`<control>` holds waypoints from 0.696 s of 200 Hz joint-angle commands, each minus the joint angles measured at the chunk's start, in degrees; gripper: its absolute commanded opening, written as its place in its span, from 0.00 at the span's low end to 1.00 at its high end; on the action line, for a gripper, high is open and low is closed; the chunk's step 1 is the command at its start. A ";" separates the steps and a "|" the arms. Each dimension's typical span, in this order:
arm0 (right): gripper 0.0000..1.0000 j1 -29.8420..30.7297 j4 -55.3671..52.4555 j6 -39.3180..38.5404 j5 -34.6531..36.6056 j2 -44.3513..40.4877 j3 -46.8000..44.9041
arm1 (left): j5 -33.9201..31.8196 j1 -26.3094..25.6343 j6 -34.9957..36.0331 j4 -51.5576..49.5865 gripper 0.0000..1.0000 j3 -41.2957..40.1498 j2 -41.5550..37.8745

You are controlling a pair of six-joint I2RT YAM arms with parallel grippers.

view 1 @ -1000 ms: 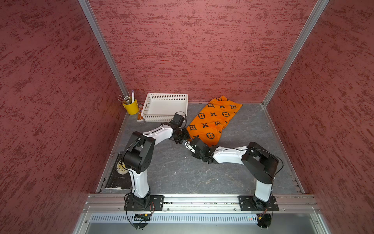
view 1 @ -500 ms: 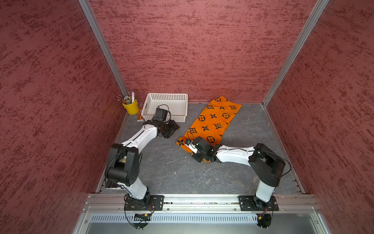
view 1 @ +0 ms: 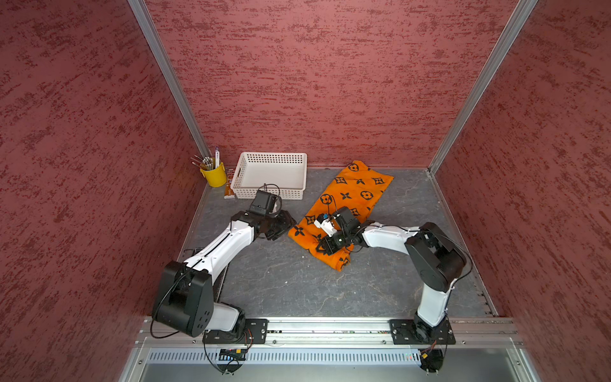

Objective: Roll up the pillowcase
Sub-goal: Roll the pillowcase at the center of the board.

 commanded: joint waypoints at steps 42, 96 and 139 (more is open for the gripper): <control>0.26 -7.71 0.97 6.80 -11.75 6.58 3.46 | -0.97 -6.60 -0.24 5.23 0.46 5.75 12.91; 0.59 -6.95 -0.80 2.52 2.42 -5.91 0.26 | -2.49 -6.56 -2.10 -0.28 0.41 13.03 22.50; 0.72 2.33 -5.17 -11.04 23.74 -16.42 -3.72 | -1.54 -6.17 -2.98 0.39 0.41 13.38 23.61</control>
